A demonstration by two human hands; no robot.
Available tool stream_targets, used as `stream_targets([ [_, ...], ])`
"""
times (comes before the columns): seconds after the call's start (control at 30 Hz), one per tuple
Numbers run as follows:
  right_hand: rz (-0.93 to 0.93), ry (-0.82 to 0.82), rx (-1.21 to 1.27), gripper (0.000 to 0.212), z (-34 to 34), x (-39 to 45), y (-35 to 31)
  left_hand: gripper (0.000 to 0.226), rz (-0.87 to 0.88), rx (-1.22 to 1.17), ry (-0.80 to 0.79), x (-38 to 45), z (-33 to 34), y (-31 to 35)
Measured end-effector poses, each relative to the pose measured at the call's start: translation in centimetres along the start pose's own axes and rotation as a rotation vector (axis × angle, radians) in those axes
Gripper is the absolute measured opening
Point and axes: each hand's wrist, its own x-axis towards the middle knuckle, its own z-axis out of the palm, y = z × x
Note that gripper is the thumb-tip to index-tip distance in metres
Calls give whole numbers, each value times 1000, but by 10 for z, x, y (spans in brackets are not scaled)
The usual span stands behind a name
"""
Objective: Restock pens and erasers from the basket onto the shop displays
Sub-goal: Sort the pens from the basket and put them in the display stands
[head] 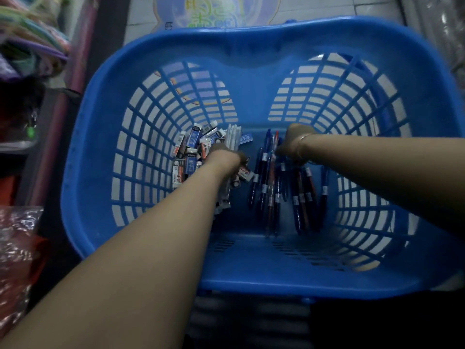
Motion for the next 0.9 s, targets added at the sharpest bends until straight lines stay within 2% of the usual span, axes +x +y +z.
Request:
stream_targets([
  [0.07,7,32,6,46,13,6,-3,30,37,69,1,-1,3,-3],
  [0.13,1,32,-5,63,23,12,-4,29,66,140,-23,-2,8,-4],
  [0.23,25,20,-39,76,30,21,-7,20,93,263,-55,-2,18,-4],
  [0.33,68,-45,-58,82,27,25,-8,29,83,405,-56,2,28,-4],
  [0.4,93,-76,-97,83,22,23,-4,33,66,480,-37,3,35,-4],
  [0.5,29,-86,-203,66,18,23,3,35,54,560,-30,6,44,-3],
  [0.67,-28,-65,-227,42,14,23,5,33,41,505,-33,8,51,-2],
  [0.77,-51,-34,-214,46,16,24,6,34,41,474,-64,9,50,-2],
  [0.9,-64,-71,-252,60,17,25,0,40,65,508,-31,8,51,-3],
])
